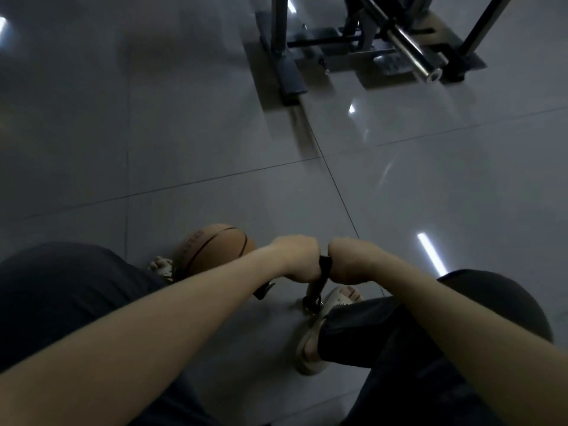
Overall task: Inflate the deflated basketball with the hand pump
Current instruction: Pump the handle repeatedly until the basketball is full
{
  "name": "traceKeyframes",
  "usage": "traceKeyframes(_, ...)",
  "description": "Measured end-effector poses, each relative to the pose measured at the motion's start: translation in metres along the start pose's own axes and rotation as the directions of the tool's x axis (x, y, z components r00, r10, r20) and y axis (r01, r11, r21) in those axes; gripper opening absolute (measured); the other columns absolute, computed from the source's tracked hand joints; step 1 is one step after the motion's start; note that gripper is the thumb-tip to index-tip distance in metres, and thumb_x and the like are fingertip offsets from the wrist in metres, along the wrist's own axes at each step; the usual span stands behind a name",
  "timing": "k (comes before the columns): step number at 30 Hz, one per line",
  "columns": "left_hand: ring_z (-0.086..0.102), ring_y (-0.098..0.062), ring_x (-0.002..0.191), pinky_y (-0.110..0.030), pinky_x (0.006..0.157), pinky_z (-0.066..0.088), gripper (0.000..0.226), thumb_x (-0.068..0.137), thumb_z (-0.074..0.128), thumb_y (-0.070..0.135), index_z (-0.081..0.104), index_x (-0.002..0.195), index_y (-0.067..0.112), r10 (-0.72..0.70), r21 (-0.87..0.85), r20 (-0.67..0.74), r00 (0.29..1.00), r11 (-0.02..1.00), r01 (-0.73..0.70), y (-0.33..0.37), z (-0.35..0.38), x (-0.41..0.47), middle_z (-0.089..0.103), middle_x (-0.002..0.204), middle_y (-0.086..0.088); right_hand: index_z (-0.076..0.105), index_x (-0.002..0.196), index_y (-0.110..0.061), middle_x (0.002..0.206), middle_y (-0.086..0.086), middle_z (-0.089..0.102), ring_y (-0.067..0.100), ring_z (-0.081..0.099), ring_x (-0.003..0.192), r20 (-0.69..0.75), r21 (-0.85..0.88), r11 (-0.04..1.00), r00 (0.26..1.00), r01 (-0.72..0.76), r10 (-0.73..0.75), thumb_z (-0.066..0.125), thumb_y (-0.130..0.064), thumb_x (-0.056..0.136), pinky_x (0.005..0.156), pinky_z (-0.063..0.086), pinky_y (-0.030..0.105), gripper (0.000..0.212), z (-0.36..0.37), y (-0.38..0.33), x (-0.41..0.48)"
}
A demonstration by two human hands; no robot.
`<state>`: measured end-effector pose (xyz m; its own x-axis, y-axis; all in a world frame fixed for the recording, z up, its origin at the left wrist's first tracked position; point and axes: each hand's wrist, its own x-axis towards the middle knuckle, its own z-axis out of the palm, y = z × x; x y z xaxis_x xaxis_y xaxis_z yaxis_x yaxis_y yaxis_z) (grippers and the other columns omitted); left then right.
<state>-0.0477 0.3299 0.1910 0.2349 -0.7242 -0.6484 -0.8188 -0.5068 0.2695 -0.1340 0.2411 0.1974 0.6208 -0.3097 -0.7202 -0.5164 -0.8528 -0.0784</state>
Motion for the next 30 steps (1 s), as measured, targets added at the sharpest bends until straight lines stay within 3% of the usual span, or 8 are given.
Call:
traceKeyframes(7, 0.055, -0.023, 0.067, -0.03, 0.056, 0.041, 0.021, 0.088, 0.057, 0.029, 0.05, 0.075, 0.016, 0.023, 0.017, -0.021, 1.0, 1.0, -0.022, -0.007, 0.038, 0.024, 0.056, 0.075, 0.0, 0.04, 0.07, -0.018, 0.069, -0.001, 0.047, 0.023, 0.052, 0.069, 0.007, 0.0, 1.0, 1.0, 0.026, -0.026, 0.059, -0.021, 0.085, 0.061, 0.044, 0.032, 0.025, 0.034, 0.009, 0.023)
traceKeyframes(11, 0.063, -0.031, 0.088, -0.032, 0.065, 0.04, 0.019, 0.089, 0.057, 0.032, 0.049, 0.085, 0.015, 0.051, 0.001, -0.008, 0.999, 0.999, -0.051, -0.007, 0.065, 0.038, 0.065, 0.098, -0.01, 0.049, 0.09, -0.016, 0.089, 0.005, 0.058, 0.025, 0.056, 0.079, 0.055, 0.008, 1.0, 0.998, 0.007, -0.008, 0.061, -0.028, 0.085, 0.067, 0.048, 0.033, 0.018, 0.059, 0.015, 0.035)
traceKeyframes(15, 0.059, -0.028, 0.081, -0.034, 0.068, 0.047, 0.019, 0.089, 0.058, 0.034, 0.054, 0.088, 0.015, 0.044, -0.022, -0.008, 0.999, 0.999, -0.045, -0.006, 0.079, 0.046, 0.067, 0.102, -0.009, 0.055, 0.103, -0.014, 0.106, 0.007, 0.064, 0.028, 0.062, 0.096, 0.078, -0.007, 1.0, 0.997, 0.008, -0.008, 0.06, -0.029, 0.087, 0.071, 0.045, 0.033, 0.023, 0.07, 0.016, 0.039)
traceKeyframes(18, 0.059, -0.027, 0.081, -0.032, 0.067, 0.044, 0.016, 0.09, 0.058, 0.031, 0.054, 0.088, 0.015, 0.023, -0.006, 0.012, 1.0, 1.0, -0.023, -0.007, 0.066, 0.043, 0.067, 0.102, -0.008, 0.056, 0.108, -0.014, 0.106, 0.006, 0.063, 0.028, 0.062, 0.098, 0.073, -0.003, 1.0, 0.997, -0.003, 0.003, 0.058, -0.028, 0.088, 0.072, 0.046, 0.033, 0.025, 0.057, 0.012, 0.036)
traceKeyframes(21, 0.053, -0.02, 0.065, -0.03, 0.06, 0.042, 0.02, 0.091, 0.057, 0.025, 0.05, 0.075, 0.017, -0.01, 0.023, 0.043, 0.999, 1.0, 0.009, -0.009, 0.044, 0.034, 0.064, 0.086, -0.006, 0.054, 0.086, -0.012, 0.083, 0.003, 0.057, 0.026, 0.059, 0.078, 0.108, 0.022, 1.0, 0.994, 0.002, -0.004, 0.06, -0.024, 0.088, 0.066, 0.046, 0.032, 0.013, 0.035, 0.002, 0.026)
traceKeyframes(24, 0.055, -0.021, 0.064, -0.029, 0.056, 0.041, 0.018, 0.09, 0.064, 0.023, 0.057, 0.074, 0.017, -0.009, -0.002, 0.08, 0.997, 1.0, 0.009, -0.011, 0.01, 0.02, 0.062, 0.076, -0.004, 0.05, 0.067, -0.012, 0.062, 0.004, 0.05, 0.019, 0.048, 0.053, 0.162, 0.047, 0.999, 0.987, -0.011, 0.003, 0.065, -0.017, 0.088, 0.05, 0.041, 0.027, 0.026, -0.003, -0.006, 0.009)
traceKeyframes(27, 0.056, -0.02, 0.063, -0.029, 0.057, 0.043, 0.014, 0.089, 0.066, 0.02, 0.07, 0.076, 0.017, 0.027, -0.069, 0.111, 0.993, 0.997, -0.019, -0.011, -0.035, 0.007, 0.065, 0.074, -0.003, 0.058, 0.078, -0.011, 0.066, 0.005, 0.053, 0.017, 0.048, 0.052, 0.187, 0.135, 0.991, 0.982, -0.021, -0.005, 0.068, -0.014, 0.086, 0.05, 0.045, 0.027, 0.014, -0.049, -0.004, -0.008)
traceKeyframes(30, 0.045, -0.017, 0.049, -0.028, 0.049, 0.036, 0.013, 0.09, 0.065, 0.017, 0.073, 0.081, 0.014, 0.036, -0.104, 0.127, 0.991, 0.994, -0.023, -0.007, -0.08, -0.01, 0.056, 0.061, -0.002, 0.06, 0.086, -0.011, 0.069, 0.005, 0.053, 0.015, 0.047, 0.052, 0.166, 0.197, 0.98, 0.986, -0.023, -0.011, 0.067, -0.013, 0.087, 0.049, 0.045, 0.027, 0.007, -0.086, -0.001, -0.029)
